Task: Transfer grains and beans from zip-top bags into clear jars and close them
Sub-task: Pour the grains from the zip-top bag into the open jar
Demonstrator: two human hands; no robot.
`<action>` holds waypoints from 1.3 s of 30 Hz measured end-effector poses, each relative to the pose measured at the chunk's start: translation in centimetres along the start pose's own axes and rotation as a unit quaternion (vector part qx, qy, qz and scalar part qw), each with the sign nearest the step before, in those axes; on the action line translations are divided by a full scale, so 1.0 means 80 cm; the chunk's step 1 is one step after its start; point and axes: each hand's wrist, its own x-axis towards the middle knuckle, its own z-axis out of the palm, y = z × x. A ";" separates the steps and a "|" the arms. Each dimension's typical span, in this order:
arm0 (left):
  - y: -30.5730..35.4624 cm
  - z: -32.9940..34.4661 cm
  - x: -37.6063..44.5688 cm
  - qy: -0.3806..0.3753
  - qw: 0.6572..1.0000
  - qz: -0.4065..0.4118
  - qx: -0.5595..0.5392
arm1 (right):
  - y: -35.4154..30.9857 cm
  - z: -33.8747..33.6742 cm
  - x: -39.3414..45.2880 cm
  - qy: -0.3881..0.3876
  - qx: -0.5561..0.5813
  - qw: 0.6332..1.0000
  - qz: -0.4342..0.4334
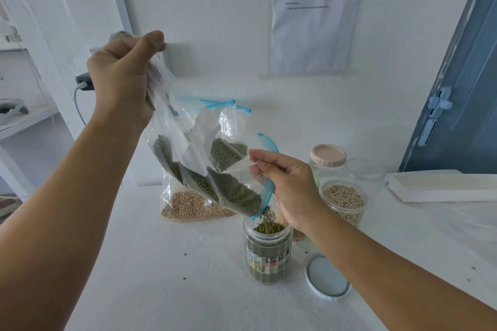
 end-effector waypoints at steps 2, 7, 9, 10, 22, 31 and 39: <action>0.001 0.001 0.000 -0.004 1.000 0.003 0.003 | 0.000 0.000 -0.001 0.001 -0.001 1.000 0.000; 0.005 0.005 0.000 -0.008 1.000 0.005 0.002 | -0.002 -0.001 -0.001 0.005 0.000 1.000 -0.001; 0.007 0.007 0.001 -0.007 1.000 0.006 0.001 | -0.002 -0.002 -0.002 0.007 -0.002 1.000 -0.004; 0.007 0.007 0.001 -0.008 1.000 0.007 0.002 | -0.002 -0.002 -0.002 0.007 -0.001 1.000 -0.004; 0.004 -0.002 0.000 0.002 1.000 -0.001 0.004 | -0.003 0.002 -0.005 0.004 -0.006 1.000 -0.005; 0.002 -0.001 0.002 0.008 1.000 0.000 0.008 | -0.001 0.000 -0.006 0.001 -0.015 1.000 -0.010; 0.002 -0.001 0.000 0.003 1.000 0.000 0.006 | -0.001 0.001 -0.007 -0.001 -0.017 1.000 -0.012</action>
